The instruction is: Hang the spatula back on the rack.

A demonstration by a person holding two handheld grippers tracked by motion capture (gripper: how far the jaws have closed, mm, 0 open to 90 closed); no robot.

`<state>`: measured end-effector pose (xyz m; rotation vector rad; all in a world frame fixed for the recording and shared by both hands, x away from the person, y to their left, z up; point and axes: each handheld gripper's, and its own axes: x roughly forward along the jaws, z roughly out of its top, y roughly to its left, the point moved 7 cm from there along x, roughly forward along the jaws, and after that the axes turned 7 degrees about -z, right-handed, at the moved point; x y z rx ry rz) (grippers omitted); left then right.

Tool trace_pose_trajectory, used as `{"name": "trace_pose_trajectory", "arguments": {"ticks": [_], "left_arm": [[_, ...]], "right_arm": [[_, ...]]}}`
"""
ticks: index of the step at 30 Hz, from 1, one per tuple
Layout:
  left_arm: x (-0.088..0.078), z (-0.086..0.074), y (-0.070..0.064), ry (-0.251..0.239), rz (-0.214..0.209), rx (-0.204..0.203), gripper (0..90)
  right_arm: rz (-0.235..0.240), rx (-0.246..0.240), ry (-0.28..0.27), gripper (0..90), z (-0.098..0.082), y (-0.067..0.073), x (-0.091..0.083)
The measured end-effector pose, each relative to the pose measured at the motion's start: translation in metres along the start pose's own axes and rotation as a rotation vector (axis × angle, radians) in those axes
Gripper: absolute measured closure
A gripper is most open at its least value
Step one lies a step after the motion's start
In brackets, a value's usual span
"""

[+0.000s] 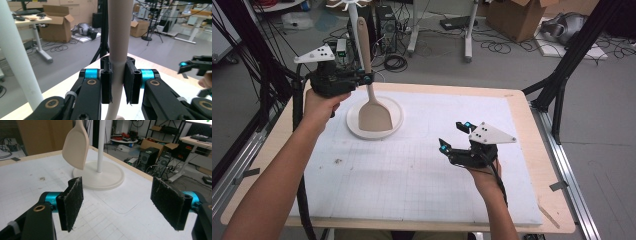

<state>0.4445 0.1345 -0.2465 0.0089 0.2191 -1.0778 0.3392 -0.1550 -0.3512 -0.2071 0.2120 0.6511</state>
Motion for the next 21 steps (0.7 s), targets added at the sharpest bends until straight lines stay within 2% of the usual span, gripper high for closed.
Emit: {"name": "trace_pose_trajectory", "arguments": {"ticks": [10, 17, 21], "left_arm": [[0.009, 0.011, 0.012, 0.010, 0.058, -0.025, 77.9], [0.014, 0.016, 0.021, 0.004, 0.083, -0.046, 77.9], [0.016, 0.017, 0.024, 0.019, 0.111, -0.053, 77.9]], "right_arm": [[0.002, -0.005, 0.002, 25.6, -0.001, -0.002, -0.001], [-0.002, -0.009, 0.002, 25.6, -0.001, -0.004, -0.003], [0.001, -0.007, 0.006, 25.6, -0.002, -0.004, -0.003]]}}
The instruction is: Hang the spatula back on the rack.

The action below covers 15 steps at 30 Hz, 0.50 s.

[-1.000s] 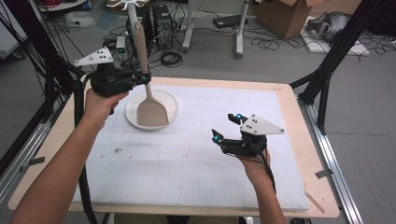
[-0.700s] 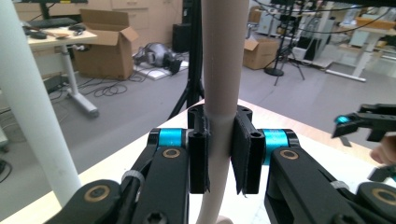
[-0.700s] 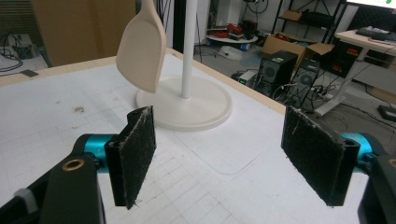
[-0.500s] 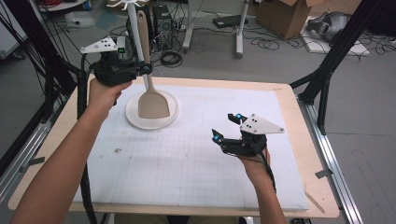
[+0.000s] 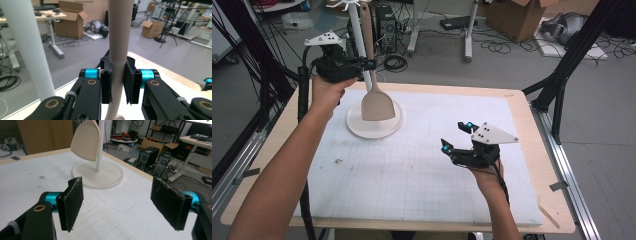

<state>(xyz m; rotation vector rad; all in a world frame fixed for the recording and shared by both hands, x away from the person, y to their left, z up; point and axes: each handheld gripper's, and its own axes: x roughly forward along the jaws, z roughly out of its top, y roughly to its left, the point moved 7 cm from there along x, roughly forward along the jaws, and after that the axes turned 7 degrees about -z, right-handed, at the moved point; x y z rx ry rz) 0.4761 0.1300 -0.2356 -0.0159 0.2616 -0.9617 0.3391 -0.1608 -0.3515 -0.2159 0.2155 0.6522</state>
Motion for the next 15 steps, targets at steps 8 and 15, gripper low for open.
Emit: {"name": "trace_pose_trajectory", "arguments": {"ticks": [8, 15], "left_arm": [[0.0011, 0.0029, 0.0041, 0.006, 0.050, -0.019, 78.0], [0.0041, 0.0029, 0.0019, 0.011, 0.057, -0.027, 77.9]], "right_arm": [[0.001, -0.007, 0.008, 25.6, -0.0012, 0.0012, -0.0008], [0.004, -0.012, 0.004, 25.6, -0.0011, 0.0016, -0.0002]]}}
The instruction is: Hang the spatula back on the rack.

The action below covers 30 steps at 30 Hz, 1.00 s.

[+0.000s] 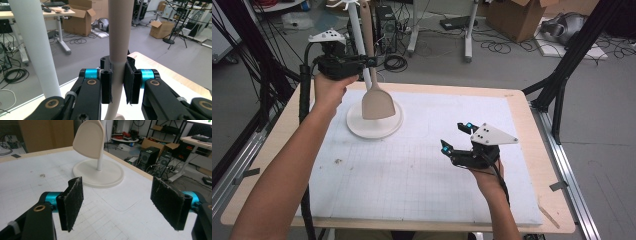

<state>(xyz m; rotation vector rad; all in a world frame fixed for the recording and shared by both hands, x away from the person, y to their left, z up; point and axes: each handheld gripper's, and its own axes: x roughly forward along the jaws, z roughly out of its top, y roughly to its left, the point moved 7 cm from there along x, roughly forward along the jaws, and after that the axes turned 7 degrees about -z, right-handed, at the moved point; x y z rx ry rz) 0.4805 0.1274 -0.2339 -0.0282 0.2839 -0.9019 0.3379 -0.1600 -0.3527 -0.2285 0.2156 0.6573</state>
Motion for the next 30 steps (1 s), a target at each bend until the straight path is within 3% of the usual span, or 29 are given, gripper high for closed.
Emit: {"name": "trace_pose_trajectory", "arguments": {"ticks": [5, 12, 21, 30], "left_arm": [[-0.004, 0.000, -0.003, -0.005, -0.012, 0.016, 77.9], [-0.021, -0.007, -0.008, -0.019, -0.070, 0.047, 77.9], [-0.037, -0.012, 0.006, -0.037, -0.089, 0.021, 77.9], [-0.039, -0.016, 0.017, -0.028, -0.107, -0.007, 77.9]], "right_arm": [[-0.002, -0.003, 0.003, 25.7, -0.001, 0.000, 0.000], [-0.006, -0.001, 0.000, 25.7, -0.001, -0.001, -0.001], [0.007, -0.007, 0.007, 25.7, 0.001, 0.005, 0.004], [0.009, -0.005, 0.012, 25.8, 0.002, 0.007, 0.006]]}}
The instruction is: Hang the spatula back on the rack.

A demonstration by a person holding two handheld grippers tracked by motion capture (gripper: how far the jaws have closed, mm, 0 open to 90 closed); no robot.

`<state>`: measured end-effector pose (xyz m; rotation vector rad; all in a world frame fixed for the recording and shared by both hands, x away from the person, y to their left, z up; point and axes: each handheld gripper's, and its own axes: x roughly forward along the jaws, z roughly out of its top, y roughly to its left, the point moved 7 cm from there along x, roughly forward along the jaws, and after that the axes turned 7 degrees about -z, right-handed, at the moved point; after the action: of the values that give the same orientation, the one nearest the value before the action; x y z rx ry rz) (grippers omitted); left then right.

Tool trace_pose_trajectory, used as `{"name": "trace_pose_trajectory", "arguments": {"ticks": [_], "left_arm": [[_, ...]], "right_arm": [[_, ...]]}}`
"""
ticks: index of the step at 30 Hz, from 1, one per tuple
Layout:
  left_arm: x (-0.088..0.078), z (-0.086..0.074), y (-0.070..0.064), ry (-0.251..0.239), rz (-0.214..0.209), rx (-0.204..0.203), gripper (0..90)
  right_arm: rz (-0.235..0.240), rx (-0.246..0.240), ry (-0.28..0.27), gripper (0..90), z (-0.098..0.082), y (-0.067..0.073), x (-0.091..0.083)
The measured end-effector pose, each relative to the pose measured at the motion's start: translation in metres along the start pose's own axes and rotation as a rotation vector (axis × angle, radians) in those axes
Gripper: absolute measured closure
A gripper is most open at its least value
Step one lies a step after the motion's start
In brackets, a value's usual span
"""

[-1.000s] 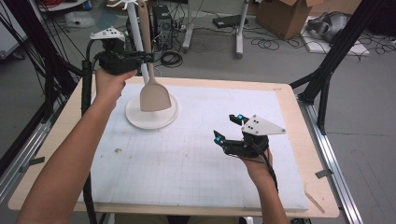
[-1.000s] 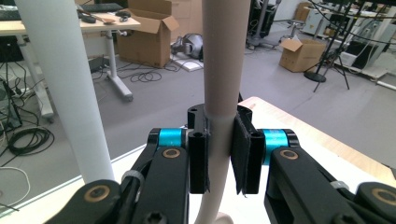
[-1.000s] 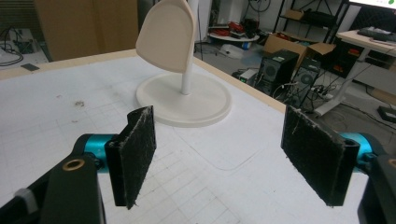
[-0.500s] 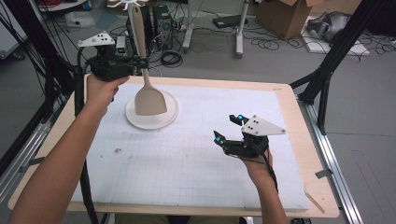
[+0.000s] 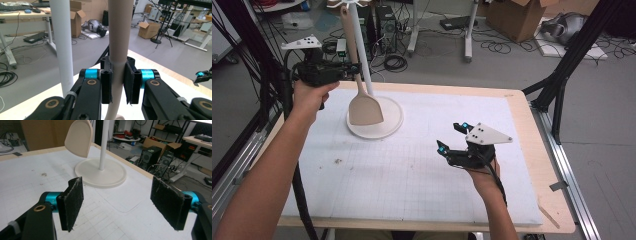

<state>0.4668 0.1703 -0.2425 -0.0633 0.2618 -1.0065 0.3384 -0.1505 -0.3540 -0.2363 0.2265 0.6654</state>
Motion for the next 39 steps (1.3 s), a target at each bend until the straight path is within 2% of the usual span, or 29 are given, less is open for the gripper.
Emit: {"name": "trace_pose_trajectory", "arguments": {"ticks": [5, 8, 12, 15, 21, 22, 23, 25, 28, 31, 33, 35, 37, 39], "left_arm": [[0.003, 0.003, 0.003, 0.020, -0.006, 0.000, 77.9], [0.003, 0.006, 0.006, 0.024, -0.011, -0.017, 77.9], [0.008, 0.003, 0.010, 0.051, -0.010, -0.029, 77.9], [0.010, 0.002, 0.012, 0.052, -0.003, -0.035, 77.9], [0.008, -0.001, 0.011, 0.028, 0.013, -0.002, 76.9], [0.007, -0.003, 0.011, 0.012, 0.008, 0.004, 75.0], [0.004, -0.005, 0.011, -0.014, 0.013, -0.006, 67.8], [0.000, -0.010, 0.011, -0.033, 0.019, -0.007, 56.5], [-0.008, -0.022, 0.005, -0.083, 0.025, 0.022, 42.8], [-0.015, -0.035, -0.003, -0.102, 0.037, 0.049, 35.2], [-0.020, -0.049, -0.011, -0.118, 0.022, 0.060, 28.2], [-0.025, -0.062, -0.017, -0.126, 0.027, 0.079, 21.6], [-0.028, -0.076, -0.023, -0.121, 0.035, 0.092, 17.0], [-0.032, -0.088, -0.029, -0.132, 0.037, 0.095, 16.7]], "right_arm": [[-0.001, -0.001, -0.002, 25.8, 0.000, -0.001, 0.000], [0.002, 0.001, 0.002, 25.8, -0.001, 0.000, 0.000], [0.001, -0.002, -0.002, 25.8, -0.001, -0.001, 0.000], [0.003, -0.005, -0.003, 25.8, -0.002, -0.002, -0.001], [-0.008, 0.004, 0.000, 25.8, -0.005, -0.004, -0.003], [-0.009, 0.008, 0.001, 25.8, -0.005, -0.005, -0.003], [-0.009, 0.009, 0.008, 25.8, -0.007, -0.005, -0.004], [-0.008, 0.017, 0.014, 25.8, -0.009, -0.006, -0.004], [-0.019, 0.026, 0.033, 25.8, -0.013, -0.009, -0.004], [-0.031, 0.045, 0.040, 25.8, -0.020, -0.012, -0.004], [-0.041, 0.058, 0.046, 25.7, -0.026, -0.015, -0.003], [-0.050, 0.071, 0.051, 25.7, -0.032, -0.017, -0.003], [-0.057, 0.080, 0.058, 25.7, -0.039, -0.019, -0.004], [-0.062, 0.087, 0.068, 25.6, -0.045, -0.021, -0.004]]}}
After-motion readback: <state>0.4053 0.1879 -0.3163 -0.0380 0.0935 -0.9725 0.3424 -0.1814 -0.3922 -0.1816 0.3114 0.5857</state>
